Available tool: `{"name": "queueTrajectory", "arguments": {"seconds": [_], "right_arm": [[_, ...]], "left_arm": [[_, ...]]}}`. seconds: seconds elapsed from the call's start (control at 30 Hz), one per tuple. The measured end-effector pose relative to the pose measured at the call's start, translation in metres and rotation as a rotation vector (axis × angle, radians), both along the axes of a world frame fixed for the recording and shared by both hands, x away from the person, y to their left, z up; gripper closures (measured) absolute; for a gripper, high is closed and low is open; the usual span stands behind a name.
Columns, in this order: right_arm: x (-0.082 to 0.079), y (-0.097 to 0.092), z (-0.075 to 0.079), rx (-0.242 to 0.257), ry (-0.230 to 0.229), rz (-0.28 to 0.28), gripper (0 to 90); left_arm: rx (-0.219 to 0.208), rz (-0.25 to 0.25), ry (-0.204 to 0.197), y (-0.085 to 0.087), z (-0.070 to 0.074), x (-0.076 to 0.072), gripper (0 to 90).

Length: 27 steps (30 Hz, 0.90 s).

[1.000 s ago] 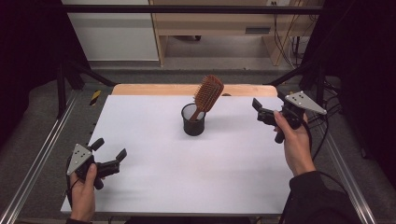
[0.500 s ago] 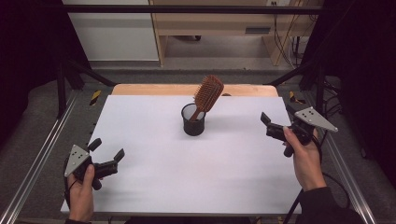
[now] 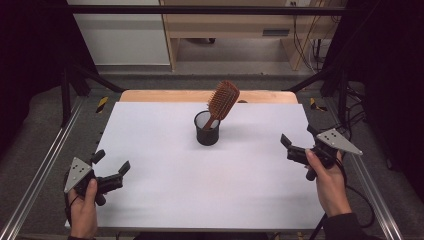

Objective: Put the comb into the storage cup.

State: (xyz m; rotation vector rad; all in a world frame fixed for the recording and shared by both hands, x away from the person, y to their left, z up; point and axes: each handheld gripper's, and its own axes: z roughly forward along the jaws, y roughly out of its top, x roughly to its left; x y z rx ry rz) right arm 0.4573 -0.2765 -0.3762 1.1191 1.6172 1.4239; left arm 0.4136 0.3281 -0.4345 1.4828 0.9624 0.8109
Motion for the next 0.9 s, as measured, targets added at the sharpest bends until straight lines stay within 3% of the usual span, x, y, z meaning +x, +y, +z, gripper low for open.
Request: {"name": "queueTrajectory", "arguments": {"seconds": [0.37,0.9], "right_arm": [[-0.013,-0.010,-0.023,0.015,0.004,-0.018,2.3],[-0.027,-0.008,-0.051,0.006,0.001,0.002,3.1]], "left_arm": [[-0.009,-0.003,-0.012,0.001,0.002,-0.006,1.8],[-0.012,-0.008,-0.021,0.012,0.001,-0.015,2.0]]}}
